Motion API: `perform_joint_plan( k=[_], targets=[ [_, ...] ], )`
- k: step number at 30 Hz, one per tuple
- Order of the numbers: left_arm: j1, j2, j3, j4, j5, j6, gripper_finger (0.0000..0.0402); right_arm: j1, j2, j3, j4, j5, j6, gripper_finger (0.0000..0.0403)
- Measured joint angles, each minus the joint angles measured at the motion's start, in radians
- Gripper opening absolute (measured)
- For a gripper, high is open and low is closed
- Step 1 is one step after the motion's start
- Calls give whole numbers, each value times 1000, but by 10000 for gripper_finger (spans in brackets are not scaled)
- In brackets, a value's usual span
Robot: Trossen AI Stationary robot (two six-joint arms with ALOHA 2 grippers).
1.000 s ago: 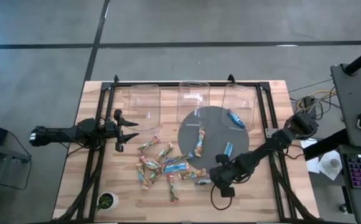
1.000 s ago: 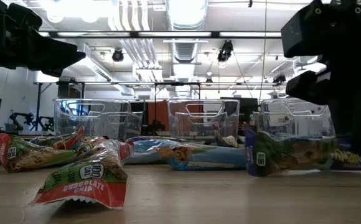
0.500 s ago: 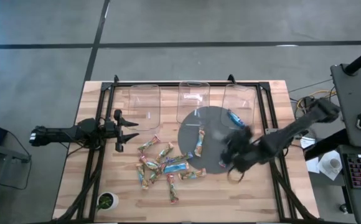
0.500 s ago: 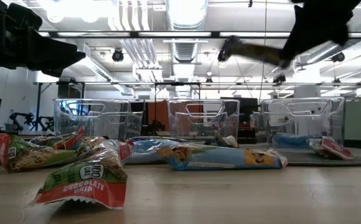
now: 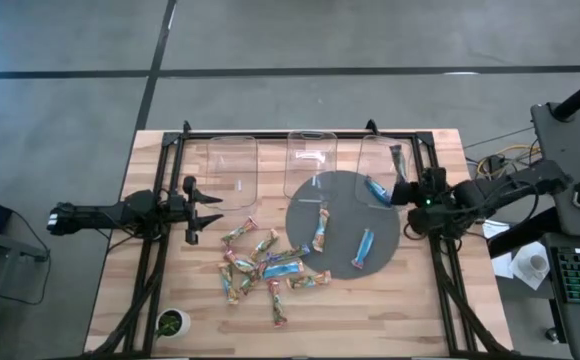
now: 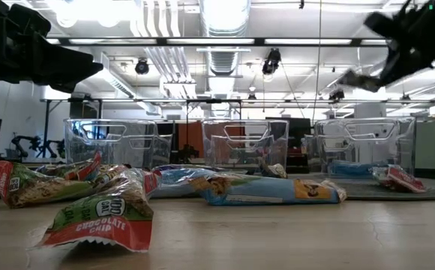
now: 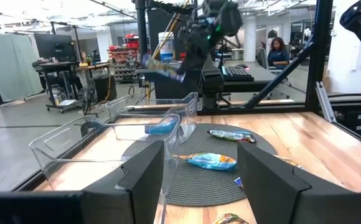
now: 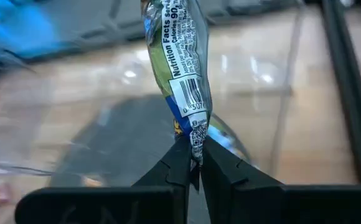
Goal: Pick and place Granola Bars by type
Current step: Put the blue granola bar into the right transparent bin, then put the red granola bar into the middle transparent bin
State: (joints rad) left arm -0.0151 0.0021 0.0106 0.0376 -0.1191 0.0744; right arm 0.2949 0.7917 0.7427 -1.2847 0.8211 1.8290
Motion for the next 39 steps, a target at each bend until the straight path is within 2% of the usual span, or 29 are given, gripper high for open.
perform_joint_plan(
  k=[4, 8, 13, 16, 18, 20, 23, 26, 29, 31, 36, 39],
  targets=[
    [0, 0, 0, 0, 0, 0, 186, -102, -48, -102, 142, -154, -179, 22],
    [0, 0, 0, -1, -1, 0, 186, -177, -63, -173, 265, -171, -266, 52],
    [0, 0, 0, -1, -1, 0, 186, -232, -64, -197, 314, -210, -327, 118],
    [0, 0, 0, -1, -2, 0, 186, -220, -64, -184, 368, -241, -520, 152],
    [0, 0, 0, -1, -2, 0, 186, -195, -64, -162, 455, -292, -758, 170],
    [0, 0, 0, -1, -2, 0, 186, -163, -64, -141, 543, -403, -1024, 181],
    [0, 0, 0, -1, -2, 0, 186, -125, -52, -122, 621, -566, -1292, 187],
    [0, 0, 0, -1, -2, 0, 186, -97, -26, -118, 621, -696, -1367, 185],
    [0, 0, 0, -1, -2, 0, 186, -67, 18, -125, 593, -766, -1446, 186],
    [0, 0, 0, -1, -2, 0, 186, -45, 60, -132, 580, -786, -1567, 188],
    [0, 0, 0, -1, -2, 0, 186, -16, 205, -134, 619, -795, -1634, 195],
    [0, 1, 0, -2, -2, 0, 186, -12, 306, -118, 616, -796, -1729, 206]
  ],
)
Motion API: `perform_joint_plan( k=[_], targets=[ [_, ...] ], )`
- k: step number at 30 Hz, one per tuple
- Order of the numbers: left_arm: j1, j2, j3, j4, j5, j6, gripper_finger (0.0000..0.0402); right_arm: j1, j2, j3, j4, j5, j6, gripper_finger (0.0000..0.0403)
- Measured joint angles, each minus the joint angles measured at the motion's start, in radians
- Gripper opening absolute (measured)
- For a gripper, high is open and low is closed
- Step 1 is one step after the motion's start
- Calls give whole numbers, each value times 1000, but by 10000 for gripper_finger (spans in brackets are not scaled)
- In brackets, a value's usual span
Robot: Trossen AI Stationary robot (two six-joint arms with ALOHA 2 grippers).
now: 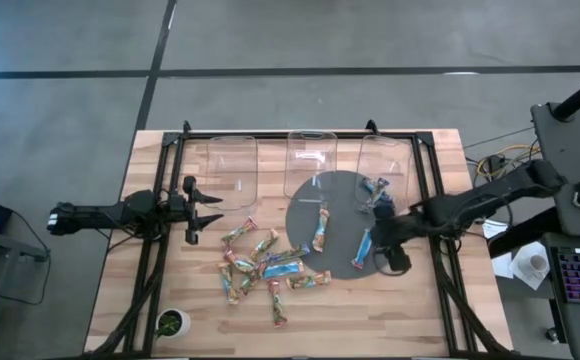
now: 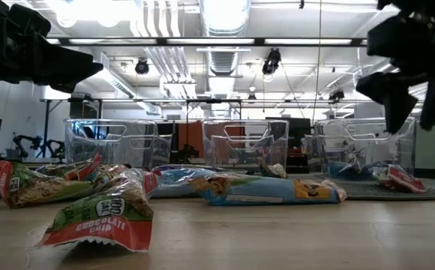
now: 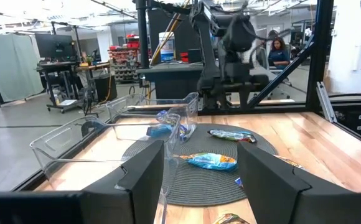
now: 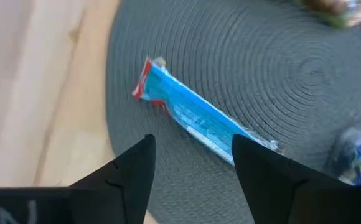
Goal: Pick and place Granola Bars by type
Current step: Put the red granola bar into the middle transparent bin
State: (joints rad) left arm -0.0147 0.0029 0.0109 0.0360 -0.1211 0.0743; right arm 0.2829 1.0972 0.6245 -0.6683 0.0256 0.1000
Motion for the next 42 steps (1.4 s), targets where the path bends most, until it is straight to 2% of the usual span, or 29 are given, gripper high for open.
perform_joint_plan(
  k=[6, 11, 15, 18, 23, 27, 34, 37, 42],
  targets=[
    [0, 0, 0, 0, 0, 0, 186, 1, 195, 75, -7, 10, -138, 244],
    [0, 0, 0, 0, 0, 0, 186, 0, 348, 146, -18, 77, -275, 278],
    [0, 0, 0, 0, 0, 0, 186, -2, 468, 201, -68, 78, -300, 291],
    [0, 0, 0, 0, 0, 0, 186, -2, 556, 253, -140, 65, -284, 286],
    [0, 0, 0, 0, 0, 0, 186, -12, 651, 341, -260, -2, -249, 240],
    [0, 0, 0, 0, 0, 0, 186, -27, 670, 404, -257, -3, -199, 174],
    [0, 0, 0, 0, 0, 0, 186, -82, 629, 523, -271, 0, -52, 56],
    [0, 0, 0, 0, 0, 0, 186, -115, 603, 593, -269, 4, 62, 35],
    [0, 0, 0, 0, 0, 0, 186, -179, 549, 719, -201, 69, 339, 37]
  ],
)
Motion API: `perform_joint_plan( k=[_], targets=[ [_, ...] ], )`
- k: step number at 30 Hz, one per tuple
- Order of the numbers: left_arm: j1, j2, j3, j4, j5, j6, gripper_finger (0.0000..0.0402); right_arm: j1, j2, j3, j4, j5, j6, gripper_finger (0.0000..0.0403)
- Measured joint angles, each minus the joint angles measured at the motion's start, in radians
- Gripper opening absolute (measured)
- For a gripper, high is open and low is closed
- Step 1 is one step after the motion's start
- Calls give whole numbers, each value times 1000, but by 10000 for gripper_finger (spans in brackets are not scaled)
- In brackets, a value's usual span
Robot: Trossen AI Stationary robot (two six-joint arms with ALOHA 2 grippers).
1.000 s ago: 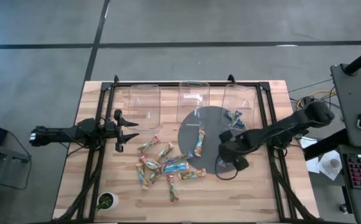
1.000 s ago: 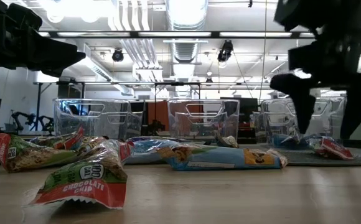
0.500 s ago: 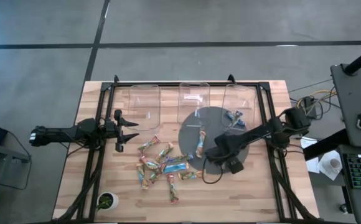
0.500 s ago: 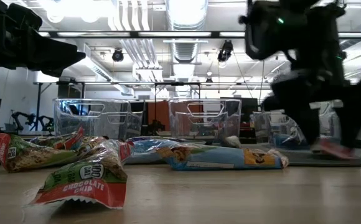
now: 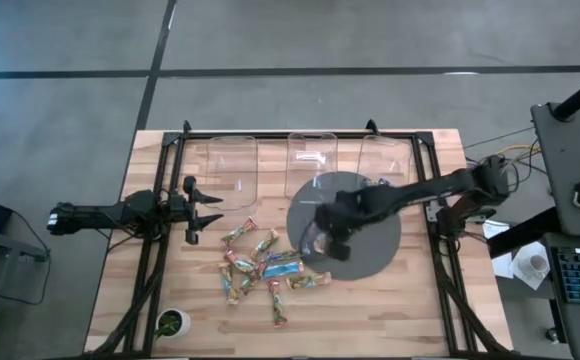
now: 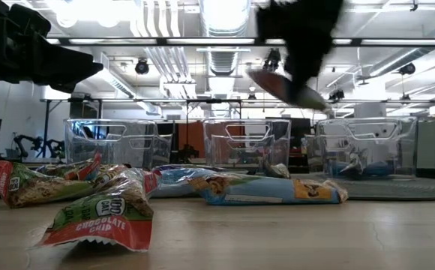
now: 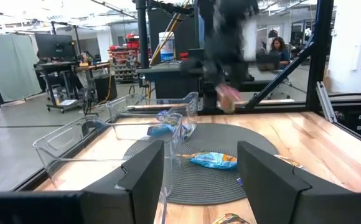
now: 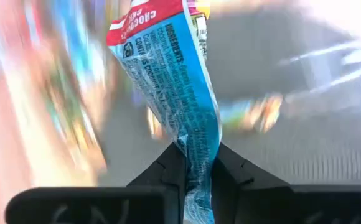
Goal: Pick and place Granola Bars by type
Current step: Put the red granola bar into the middle transparent bin
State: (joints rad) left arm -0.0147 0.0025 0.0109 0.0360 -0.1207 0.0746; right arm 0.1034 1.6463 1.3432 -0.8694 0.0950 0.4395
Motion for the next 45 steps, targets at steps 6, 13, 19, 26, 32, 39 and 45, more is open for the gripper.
perform_joint_plan(
  k=[6, 13, 19, 26, 32, 39, 45],
  targets=[
    [0, 0, 0, 0, 0, 0, 186, -161, -19, 72, 208, 39, 386, 49],
    [0, 0, 0, 0, 0, 0, 186, -395, 29, 47, 250, -8, 493, 90],
    [0, 0, 0, 0, 0, 0, 186, -477, 70, 29, 261, -18, 537, 156],
    [0, 0, 0, 12, -37, 92, 186, -377, 42, 68, 364, -24, 225, 200],
    [0, 0, 0, 17, -41, 77, 186, -260, 40, 98, 352, 4, 42, 201],
    [0, 0, 0, 33, -39, -6, 186, -232, 40, 100, 351, 70, 81, 192],
    [0, 2, 0, 78, -35, -38, 186, -234, 40, 100, 353, 89, 84, 191]
  ],
)
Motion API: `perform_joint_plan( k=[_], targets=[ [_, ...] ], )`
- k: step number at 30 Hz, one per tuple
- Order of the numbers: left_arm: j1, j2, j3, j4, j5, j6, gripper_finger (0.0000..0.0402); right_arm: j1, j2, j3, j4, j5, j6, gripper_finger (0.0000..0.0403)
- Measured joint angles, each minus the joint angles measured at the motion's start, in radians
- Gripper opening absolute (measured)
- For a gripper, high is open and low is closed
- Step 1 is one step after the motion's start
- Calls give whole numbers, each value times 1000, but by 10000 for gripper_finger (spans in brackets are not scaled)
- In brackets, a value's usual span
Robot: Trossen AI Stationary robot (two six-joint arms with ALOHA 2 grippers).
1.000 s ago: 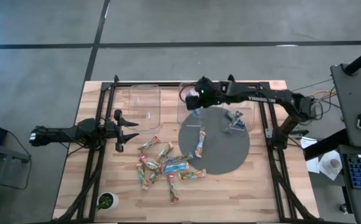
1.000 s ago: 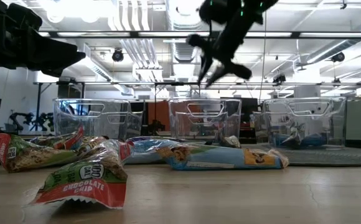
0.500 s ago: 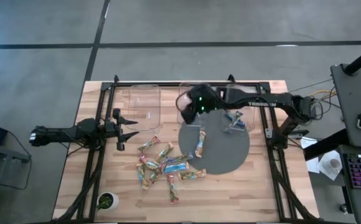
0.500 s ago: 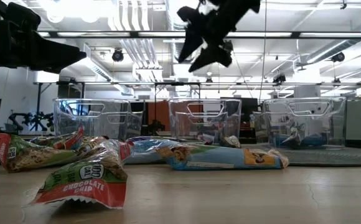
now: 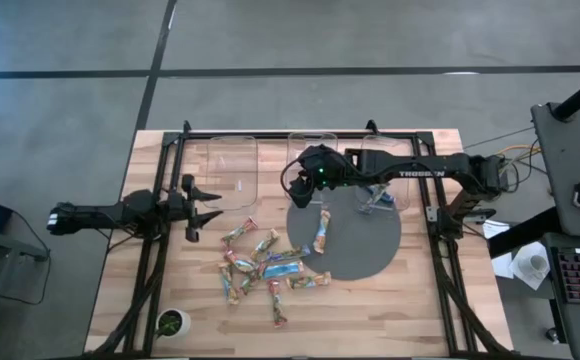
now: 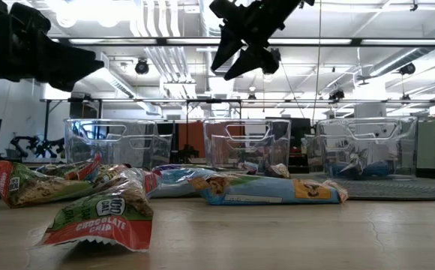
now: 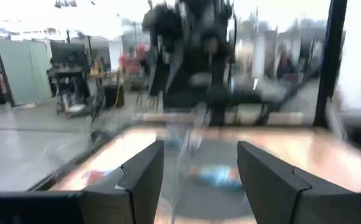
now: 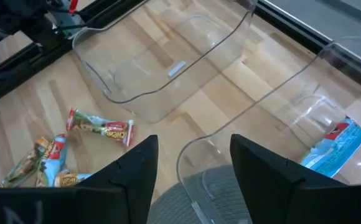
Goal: Pick and place Granola Bars by type
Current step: Put the red granola bar into the middle transparent bin
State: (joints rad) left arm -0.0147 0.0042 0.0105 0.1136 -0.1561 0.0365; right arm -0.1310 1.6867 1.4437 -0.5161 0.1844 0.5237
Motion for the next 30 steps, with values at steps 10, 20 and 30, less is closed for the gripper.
perform_joint_plan(
  k=[10, 20, 30],
  targets=[
    [0, 6, 0, 284, 4, -625, 186, 0, 0, 0, 4, 1, 30, 191],
    [0, 9, 11, 346, 0, -822, 186, 14, 1, 0, 10, 1, 94, 191],
    [-15, 47, 45, 196, 47, -1023, 184, 50, 1, 0, 36, 0, 106, 191]
  ],
)
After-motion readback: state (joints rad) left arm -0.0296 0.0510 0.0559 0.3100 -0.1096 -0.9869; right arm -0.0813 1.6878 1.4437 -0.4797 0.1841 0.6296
